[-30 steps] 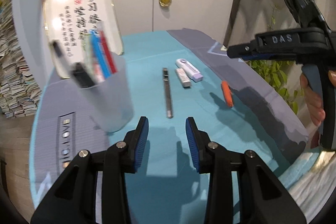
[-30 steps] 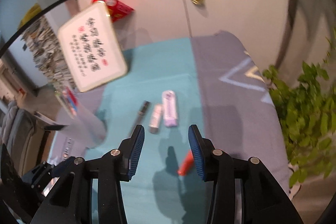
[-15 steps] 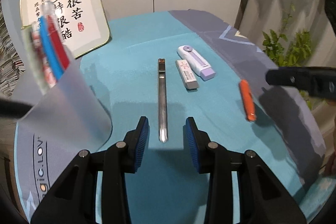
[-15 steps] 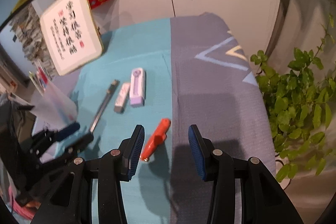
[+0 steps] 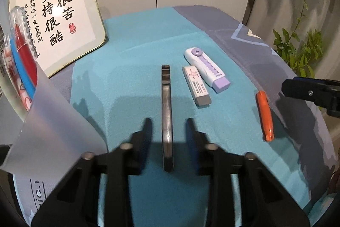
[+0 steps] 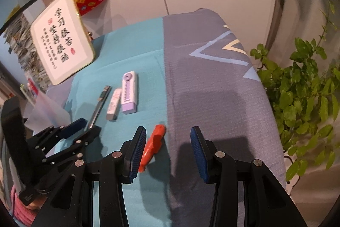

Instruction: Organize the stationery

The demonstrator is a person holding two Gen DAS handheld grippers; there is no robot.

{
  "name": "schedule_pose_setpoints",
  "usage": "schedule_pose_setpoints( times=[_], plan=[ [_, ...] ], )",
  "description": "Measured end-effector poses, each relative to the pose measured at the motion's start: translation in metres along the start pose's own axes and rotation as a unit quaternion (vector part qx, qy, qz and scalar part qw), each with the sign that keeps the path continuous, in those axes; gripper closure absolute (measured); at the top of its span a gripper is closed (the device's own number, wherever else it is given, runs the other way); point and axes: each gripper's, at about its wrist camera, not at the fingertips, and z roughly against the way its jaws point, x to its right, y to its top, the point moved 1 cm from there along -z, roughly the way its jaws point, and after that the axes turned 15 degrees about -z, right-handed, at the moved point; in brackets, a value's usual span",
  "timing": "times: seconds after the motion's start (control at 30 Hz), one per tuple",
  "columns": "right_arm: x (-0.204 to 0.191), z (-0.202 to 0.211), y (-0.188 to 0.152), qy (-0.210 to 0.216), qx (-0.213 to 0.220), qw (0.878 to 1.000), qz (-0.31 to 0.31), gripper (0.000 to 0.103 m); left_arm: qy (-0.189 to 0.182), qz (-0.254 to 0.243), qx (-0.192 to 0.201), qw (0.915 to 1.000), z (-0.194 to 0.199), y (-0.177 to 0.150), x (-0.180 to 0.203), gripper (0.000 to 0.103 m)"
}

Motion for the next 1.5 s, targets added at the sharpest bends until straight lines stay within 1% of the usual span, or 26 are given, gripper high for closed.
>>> schedule_pose_setpoints(
  times=[0.07,0.17,0.27,0.47,0.57,0.63,0.67,0.7,0.77,0.83,0.9,1.0,1.17,1.27,1.33,1.37,1.4,1.5],
  plan=[
    [0.001,-0.002,0.001,-0.008,-0.003,1.000,-0.005,0.059,-0.008,0.002,-0.002,1.0000,0.002,-0.002,-0.001,0.094],
    [0.001,-0.006,0.000,0.008,-0.023,1.000,-0.017,0.059,-0.018,0.005,-0.008,0.9998,0.011,-0.012,0.001,0.094],
    [0.001,-0.010,-0.002,0.008,-0.039,0.999,-0.022,0.059,-0.031,0.006,-0.013,0.9994,0.022,-0.025,0.006,0.094],
    [0.003,-0.019,-0.005,0.003,-0.061,0.997,-0.041,0.059,-0.050,-0.004,-0.022,0.9985,0.051,-0.061,0.017,0.094],
    [0.003,-0.021,-0.006,0.003,-0.065,0.997,-0.050,0.059,-0.052,-0.016,-0.021,0.9983,0.059,-0.067,0.021,0.094],
    [0.003,-0.022,-0.006,0.003,-0.066,0.996,-0.053,0.059,-0.048,-0.023,-0.015,0.9985,0.061,-0.066,0.024,0.085],
    [0.003,-0.022,-0.006,0.002,-0.066,0.996,-0.054,0.059,-0.046,-0.025,-0.012,0.9986,0.063,-0.066,0.023,0.073],
    [0.003,-0.022,-0.007,0.003,-0.067,0.996,-0.055,0.059,-0.043,-0.026,-0.008,0.9987,0.062,-0.062,0.023,0.064],
    [0.004,-0.022,-0.007,0.003,-0.069,0.996,-0.056,0.059,-0.042,-0.030,0.000,0.9987,0.059,-0.053,0.024,0.063],
    [0.005,-0.023,-0.007,0.003,-0.071,0.996,-0.059,0.059,-0.044,-0.028,0.000,0.9986,0.052,-0.043,0.023,0.063],
    [0.006,-0.023,-0.007,0.002,-0.072,0.995,-0.061,0.059,-0.046,-0.023,-0.004,0.9987,0.039,-0.031,0.019,0.063],
    [0.007,-0.023,-0.007,0.003,-0.074,0.995,-0.061,0.059,-0.047,-0.011,-0.011,0.9988,0.026,-0.021,0.014,0.064],
    [0.008,-0.025,-0.006,0.004,-0.076,0.995,-0.065,0.059,-0.041,0.000,-0.018,0.9990,0.016,-0.017,0.008,0.064],
    [0.008,-0.028,-0.006,0.006,-0.082,0.994,-0.073,0.059,-0.037,-0.007,-0.016,0.9991,0.014,-0.016,0.011,0.065],
    [0.008,-0.030,-0.006,0.007,-0.086,0.993,-0.078,0.059,-0.034,-0.015,-0.014,0.9992,0.017,-0.017,0.014,0.071],
    [0.007,-0.030,-0.006,0.006,-0.086,0.993,-0.078,0.059,-0.035,-0.019,-0.013,0.9991,0.017,-0.017,0.015,0.087],
    [0.006,-0.030,-0.006,0.007,-0.088,0.993,-0.078,0.059,-0.037,-0.020,-0.014,0.9990,0.016,-0.017,0.015,0.093],
    [0.002,-0.031,-0.007,0.008,-0.093,0.992,-0.079,0.059,-0.042,-0.013,-0.009,0.9990,0.018,-0.019,0.013,0.094]
  ],
)
